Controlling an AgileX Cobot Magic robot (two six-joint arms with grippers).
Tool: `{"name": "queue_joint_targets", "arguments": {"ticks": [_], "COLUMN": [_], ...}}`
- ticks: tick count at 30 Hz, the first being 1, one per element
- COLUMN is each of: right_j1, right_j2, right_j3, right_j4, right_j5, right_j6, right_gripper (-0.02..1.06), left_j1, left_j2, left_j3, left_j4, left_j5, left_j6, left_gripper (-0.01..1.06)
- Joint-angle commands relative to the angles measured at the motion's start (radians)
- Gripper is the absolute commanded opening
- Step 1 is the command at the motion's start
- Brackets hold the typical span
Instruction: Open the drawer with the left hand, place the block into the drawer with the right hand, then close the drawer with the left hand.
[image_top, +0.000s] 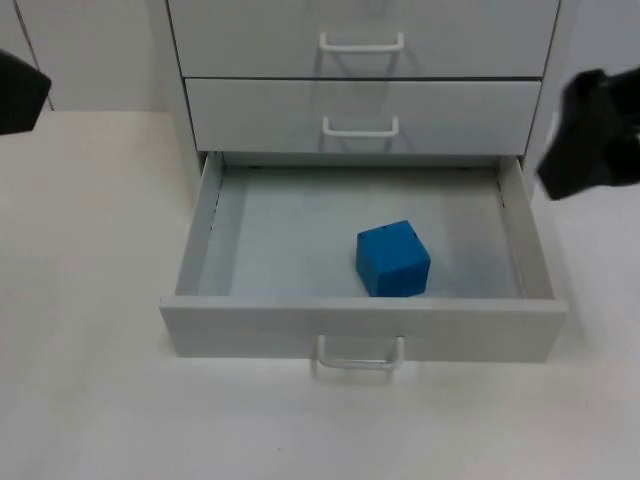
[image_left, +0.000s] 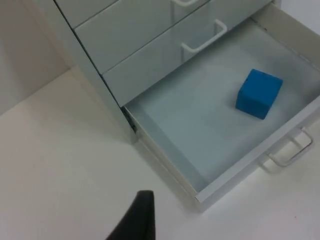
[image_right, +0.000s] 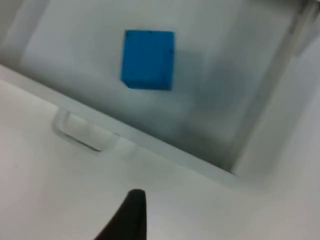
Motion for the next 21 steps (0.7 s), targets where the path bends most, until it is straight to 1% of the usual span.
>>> {"name": "queue_joint_targets", "arguments": {"ticks": [1, 2, 3, 4, 5, 6, 7, 8, 9, 10, 11, 12, 13, 14, 17, 18, 21], "right_j1": [-0.045, -0.075, -0.075, -0.110, -0.146, -0.179, -0.241, -0.241, -0.263, -0.314, -0.347, -0.347, -0.376, -0.401, -0.473, -0.473, -0.540], "right_j2": [-0.039, -0.054, -0.054, -0.067, -0.076, -0.085, -0.094, -0.094, -0.095, -0.104, -0.108, -0.108, -0.112, -0.119, -0.130, -0.130, -0.131], "right_j3": [0.030, 0.040, 0.040, 0.051, 0.062, 0.071, 0.075, 0.075, 0.075, 0.075, 0.075, 0.075, 0.075, 0.075, 0.075, 0.075, 0.073], "right_j4": [0.002, 0.009, 0.009, 0.012, 0.022, 0.045, 0.122, 0.122, 0.157, 0.253, 0.316, 0.316, 0.360, 0.372, 0.372, 0.372, 0.372], "right_j5": [-0.003, -0.002, -0.002, 0.000, 0.003, 0.005, 0.011, 0.011, 0.013, 0.013, 0.017, 0.017, 0.024, 0.032, 0.064, 0.064, 0.106], "right_j6": [-0.032, -0.046, -0.046, -0.060, -0.080, -0.121, -0.185, -0.185, -0.214, -0.316, -0.366, -0.366, -0.409, -0.424, -0.424, -0.424, -0.444], "right_gripper": [1.05, 1.05, 1.05, 1.05, 1.05, 1.05, 1.05, 1.05, 1.05, 1.05, 1.05, 1.05, 1.05, 1.05, 1.05, 1.05, 1.05], "left_j1": [0.006, 0.006, 0.006, 0.006, 0.006, 0.006, 0.006, 0.006, 0.006, 0.006, 0.006, 0.006, 0.006, 0.006, 0.006, 0.006, 0.006], "left_j2": [0.010, 0.021, 0.021, 0.032, 0.043, 0.061, 0.083, 0.083, 0.097, 0.114, 0.128, 0.128, 0.140, 0.151, 0.182, 0.182, 0.228], "left_j3": [0.002, 0.002, 0.002, 0.002, 0.002, 0.002, 0.002, 0.002, 0.002, 0.002, 0.002, 0.002, 0.002, 0.002, 0.002, 0.002, 0.002], "left_j4": [-0.018, -0.021, -0.021, -0.021, -0.024, -0.024, -0.024, -0.024, -0.029, -0.036, -0.041, -0.041, -0.053, -0.075, -0.177, -0.177, -0.316], "left_j5": [-0.007, -0.007, -0.007, -0.007, -0.007, -0.007, -0.009, -0.009, -0.019, -0.030, -0.039, -0.039, -0.050, -0.053, -0.068, -0.068, -0.087], "left_j6": [-0.006, -0.006, -0.006, -0.006, -0.006, -0.006, -0.006, -0.006, -0.006, -0.004, 0.004, 0.004, 0.017, 0.038, 0.133, 0.133, 0.267], "left_gripper": [1.05, 1.05, 1.05, 1.05, 1.05, 1.05, 1.05, 1.05, 1.05, 1.05, 1.05, 1.05, 1.05, 1.05, 1.05, 1.05, 1.05]}}
